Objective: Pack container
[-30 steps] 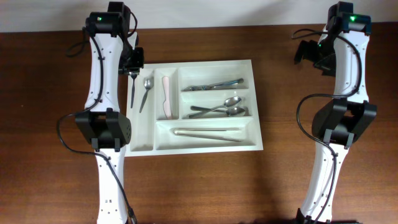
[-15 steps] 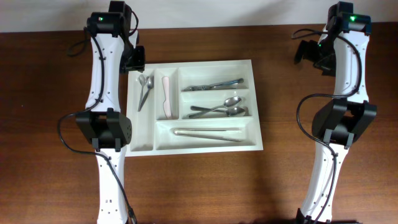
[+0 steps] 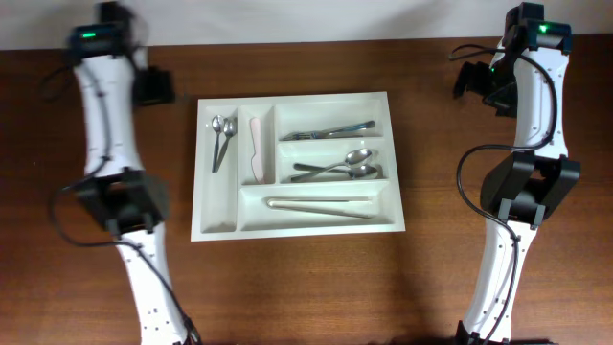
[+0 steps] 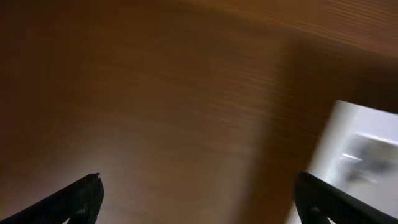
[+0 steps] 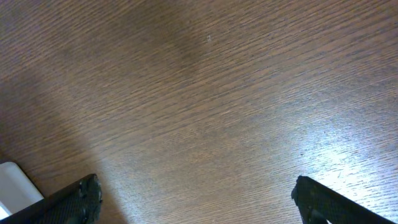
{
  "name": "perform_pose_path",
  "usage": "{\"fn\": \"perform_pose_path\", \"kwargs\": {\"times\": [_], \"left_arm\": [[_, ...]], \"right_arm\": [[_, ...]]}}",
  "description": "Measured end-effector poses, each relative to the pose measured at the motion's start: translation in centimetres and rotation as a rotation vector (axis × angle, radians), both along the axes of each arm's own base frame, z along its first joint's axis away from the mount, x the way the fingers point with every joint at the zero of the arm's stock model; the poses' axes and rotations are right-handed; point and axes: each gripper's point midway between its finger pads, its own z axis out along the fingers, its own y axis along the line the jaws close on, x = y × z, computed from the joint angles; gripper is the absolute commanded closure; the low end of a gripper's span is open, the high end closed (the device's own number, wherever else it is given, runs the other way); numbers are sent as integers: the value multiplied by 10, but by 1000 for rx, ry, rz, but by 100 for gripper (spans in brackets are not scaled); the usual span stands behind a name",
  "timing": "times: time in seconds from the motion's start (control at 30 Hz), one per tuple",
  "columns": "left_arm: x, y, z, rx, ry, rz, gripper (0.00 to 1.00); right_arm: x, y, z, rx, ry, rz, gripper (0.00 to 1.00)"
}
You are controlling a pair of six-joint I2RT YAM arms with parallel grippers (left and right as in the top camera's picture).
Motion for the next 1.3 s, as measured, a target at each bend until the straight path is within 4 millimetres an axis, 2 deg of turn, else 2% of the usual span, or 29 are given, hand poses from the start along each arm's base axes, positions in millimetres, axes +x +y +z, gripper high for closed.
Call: {"fn": "perform_pose_path", "kwargs": {"times": [0.07,0.13,0.23,0.53,1.3], "left_arm": [[-9,32,0,-13,-3,63,1],[-16,56,0,-18,-6,111,1],[-21,73,0,-23,-12,145,1],[-18,66,0,-70,-28,136,0],[-18,65,0,-77,-30,134,1]], "right_arm": [[0,0,0,-1,0,1,1],[0,0,0,0,0,0,1],[0,0,0,0,0,0,1],[0,0,0,0,0,0,1],[0,0,0,0,0,0,1]]}}
